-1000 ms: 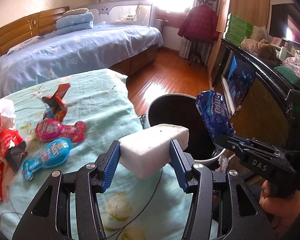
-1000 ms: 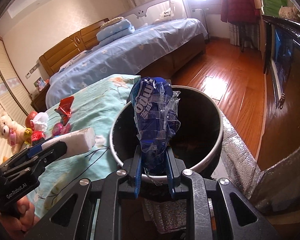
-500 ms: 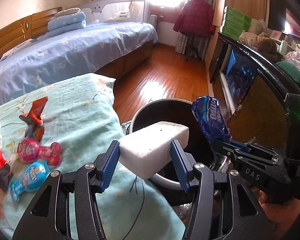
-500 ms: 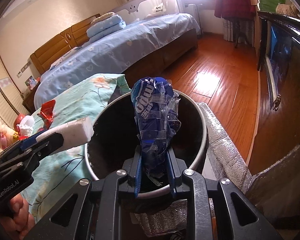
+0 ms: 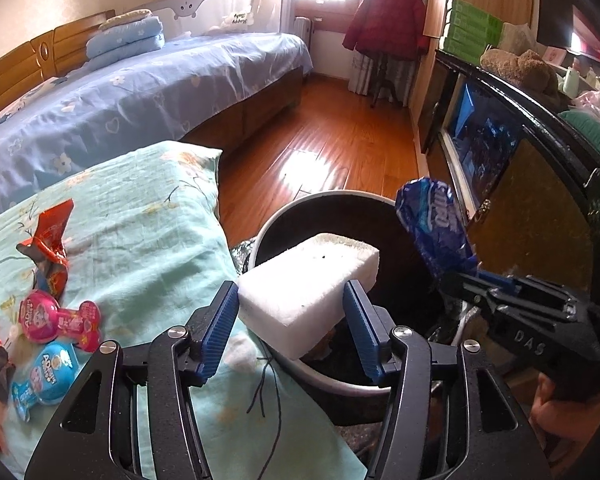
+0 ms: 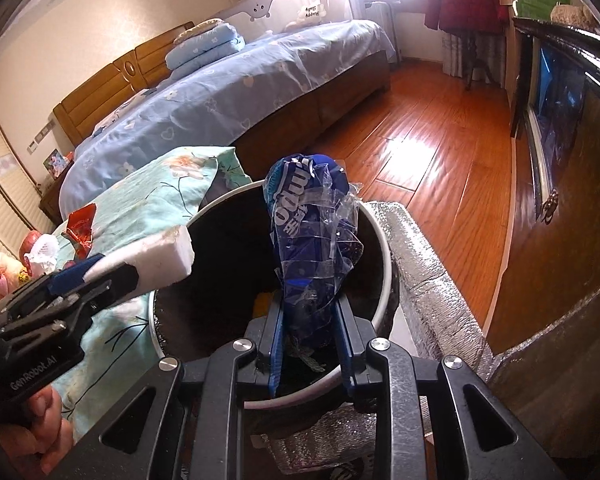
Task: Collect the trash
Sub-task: 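Carry sponge and wrapper over the bin and open both tools, then move both tools back toward the milk carton and blue candy toy, then grasp the white milk carton with left tool while right tool grasps blue candy toy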
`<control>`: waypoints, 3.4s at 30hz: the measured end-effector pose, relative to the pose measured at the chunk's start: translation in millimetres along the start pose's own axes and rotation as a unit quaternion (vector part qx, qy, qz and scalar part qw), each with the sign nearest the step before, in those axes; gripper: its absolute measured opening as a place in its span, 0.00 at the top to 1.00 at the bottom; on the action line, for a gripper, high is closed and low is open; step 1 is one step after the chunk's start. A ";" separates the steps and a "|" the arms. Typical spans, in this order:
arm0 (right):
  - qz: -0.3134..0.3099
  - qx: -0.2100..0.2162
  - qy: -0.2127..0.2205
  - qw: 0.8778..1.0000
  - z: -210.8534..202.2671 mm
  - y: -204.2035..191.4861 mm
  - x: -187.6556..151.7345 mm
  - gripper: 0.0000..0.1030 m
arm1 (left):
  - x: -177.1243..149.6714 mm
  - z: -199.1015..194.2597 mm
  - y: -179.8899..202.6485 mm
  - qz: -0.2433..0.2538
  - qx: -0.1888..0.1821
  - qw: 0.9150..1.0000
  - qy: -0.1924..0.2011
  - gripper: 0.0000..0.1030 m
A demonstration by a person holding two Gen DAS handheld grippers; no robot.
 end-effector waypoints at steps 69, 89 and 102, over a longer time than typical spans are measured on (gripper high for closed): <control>-0.224 0.162 -0.067 0.959 49.1 -253.4 -54.8 0.23 | -162.8 -141.9 -248.1 -0.215 0.194 0.957 0.019 0.20; -0.276 0.146 -0.070 0.948 77.6 -280.3 -37.2 0.40 | -152.9 -115.7 -278.0 -0.212 0.180 0.961 -0.013 0.47; -0.229 0.159 -0.067 0.958 54.3 -250.2 -47.7 0.43 | -150.2 -122.3 -255.6 -0.196 0.163 0.967 0.000 0.53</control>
Point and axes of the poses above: each gripper's, at about its wrist camera, not at the fingertips, and z roughly the way its jaws point, y to its right, x to its top, the point moved 1 cm from there along z, roughly the way its jaws point, and after that the axes turned 2 degrees about x, right-handed, at the moved point
